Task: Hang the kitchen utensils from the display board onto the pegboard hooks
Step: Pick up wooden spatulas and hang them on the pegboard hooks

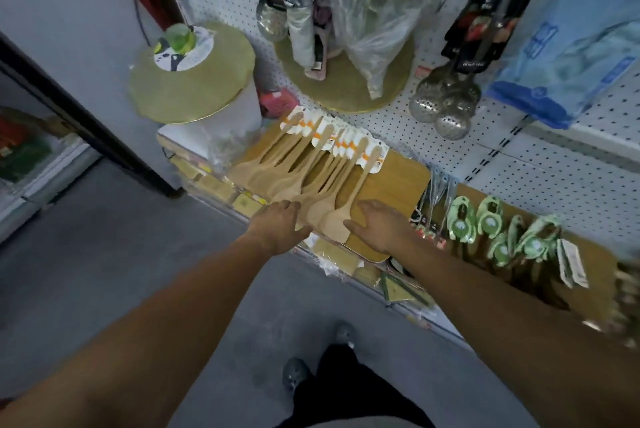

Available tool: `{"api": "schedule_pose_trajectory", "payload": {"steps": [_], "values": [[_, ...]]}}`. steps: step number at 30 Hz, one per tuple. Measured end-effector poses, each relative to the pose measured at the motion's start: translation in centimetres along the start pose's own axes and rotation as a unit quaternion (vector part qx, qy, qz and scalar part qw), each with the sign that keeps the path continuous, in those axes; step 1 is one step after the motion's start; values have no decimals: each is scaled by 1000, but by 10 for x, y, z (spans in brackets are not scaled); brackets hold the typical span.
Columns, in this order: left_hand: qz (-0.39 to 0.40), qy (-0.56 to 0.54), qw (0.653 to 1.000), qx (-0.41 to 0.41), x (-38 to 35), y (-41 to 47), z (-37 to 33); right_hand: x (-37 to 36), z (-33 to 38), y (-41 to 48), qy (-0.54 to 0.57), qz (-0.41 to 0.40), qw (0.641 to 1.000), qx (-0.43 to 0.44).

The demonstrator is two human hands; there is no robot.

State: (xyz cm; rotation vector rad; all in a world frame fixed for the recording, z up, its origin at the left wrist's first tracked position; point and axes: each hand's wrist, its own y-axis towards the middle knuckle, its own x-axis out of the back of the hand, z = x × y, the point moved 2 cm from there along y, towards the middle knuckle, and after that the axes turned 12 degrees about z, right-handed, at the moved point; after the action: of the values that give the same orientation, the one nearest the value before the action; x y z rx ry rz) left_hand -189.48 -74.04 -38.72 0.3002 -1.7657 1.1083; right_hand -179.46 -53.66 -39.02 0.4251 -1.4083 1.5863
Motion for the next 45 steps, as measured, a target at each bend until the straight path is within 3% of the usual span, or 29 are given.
{"api": "schedule_pose_trajectory", "payload": {"steps": [4,14,19,26,40,44,45], "values": [[-15,-4,999,-29,7,41,-2,0,-17,28,46,8,998,-47],[39,22,998,-35,1,142,-2,-20,-44,100,146,29,980,-131],[12,54,995,-83,-11,212,-10,-35,-66,147,175,-3,964,-200],[-26,25,996,-82,-40,283,-23,-45,-55,219,235,-53,939,-245],[-31,-25,997,-62,-70,317,-19,-86,-81,260,337,-73,865,-365],[39,-111,992,-38,-66,321,-15,-92,-96,246,444,-33,826,-347],[61,-126,990,-34,-64,322,-13,-93,-98,241,489,-24,800,-347]]}}
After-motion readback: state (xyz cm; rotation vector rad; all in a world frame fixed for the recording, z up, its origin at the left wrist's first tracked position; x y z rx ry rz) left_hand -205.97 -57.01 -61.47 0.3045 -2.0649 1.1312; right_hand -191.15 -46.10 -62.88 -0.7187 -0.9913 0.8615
